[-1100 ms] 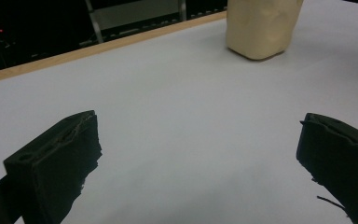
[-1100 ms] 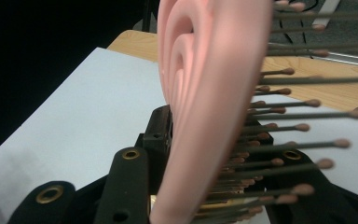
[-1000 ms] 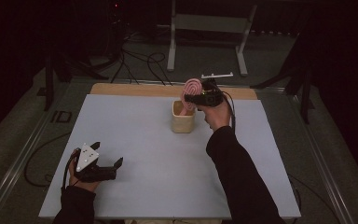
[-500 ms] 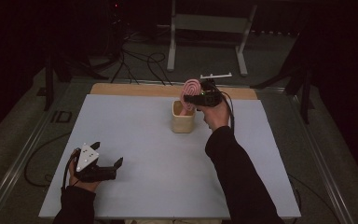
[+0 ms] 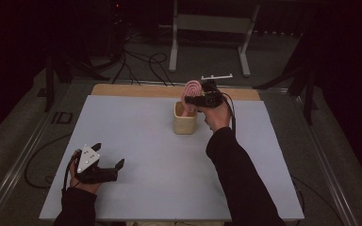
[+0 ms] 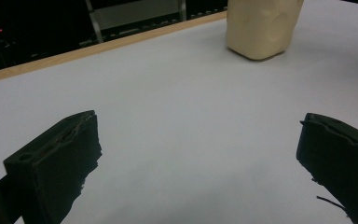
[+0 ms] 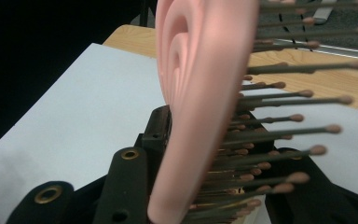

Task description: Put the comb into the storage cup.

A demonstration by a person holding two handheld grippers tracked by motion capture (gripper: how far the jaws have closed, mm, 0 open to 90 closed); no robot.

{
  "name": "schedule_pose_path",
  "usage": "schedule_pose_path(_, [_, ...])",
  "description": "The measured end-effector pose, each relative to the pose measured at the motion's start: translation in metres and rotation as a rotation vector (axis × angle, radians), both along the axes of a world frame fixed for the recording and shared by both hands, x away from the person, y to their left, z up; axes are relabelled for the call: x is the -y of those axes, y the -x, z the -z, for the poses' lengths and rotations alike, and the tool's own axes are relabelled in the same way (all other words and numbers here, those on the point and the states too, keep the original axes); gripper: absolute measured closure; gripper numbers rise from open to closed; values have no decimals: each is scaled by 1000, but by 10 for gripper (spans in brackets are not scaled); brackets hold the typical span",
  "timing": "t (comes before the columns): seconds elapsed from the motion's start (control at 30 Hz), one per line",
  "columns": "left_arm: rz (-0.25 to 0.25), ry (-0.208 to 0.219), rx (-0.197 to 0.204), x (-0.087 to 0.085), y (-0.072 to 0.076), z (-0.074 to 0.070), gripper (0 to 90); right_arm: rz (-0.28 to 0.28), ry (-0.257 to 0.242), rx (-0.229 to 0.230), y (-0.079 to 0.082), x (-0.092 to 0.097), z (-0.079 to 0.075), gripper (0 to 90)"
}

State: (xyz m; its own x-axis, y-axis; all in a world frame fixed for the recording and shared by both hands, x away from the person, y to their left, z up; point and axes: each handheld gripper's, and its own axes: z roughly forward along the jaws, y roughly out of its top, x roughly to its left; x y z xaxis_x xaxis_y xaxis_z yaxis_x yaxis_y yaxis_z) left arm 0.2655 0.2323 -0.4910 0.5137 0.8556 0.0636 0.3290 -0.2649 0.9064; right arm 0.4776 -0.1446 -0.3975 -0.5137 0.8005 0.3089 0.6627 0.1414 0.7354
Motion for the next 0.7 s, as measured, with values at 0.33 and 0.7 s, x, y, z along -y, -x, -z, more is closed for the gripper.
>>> schedule_pose_path(0.33, [1, 1, 0, 0, 0, 0, 1, 1, -3, 0, -1, -3, 2, 620])
schedule_pose_path(0.7, [0, 0, 1, 0, 0, 0, 1, 21, -30, -7, -4, -2, 5, 618])
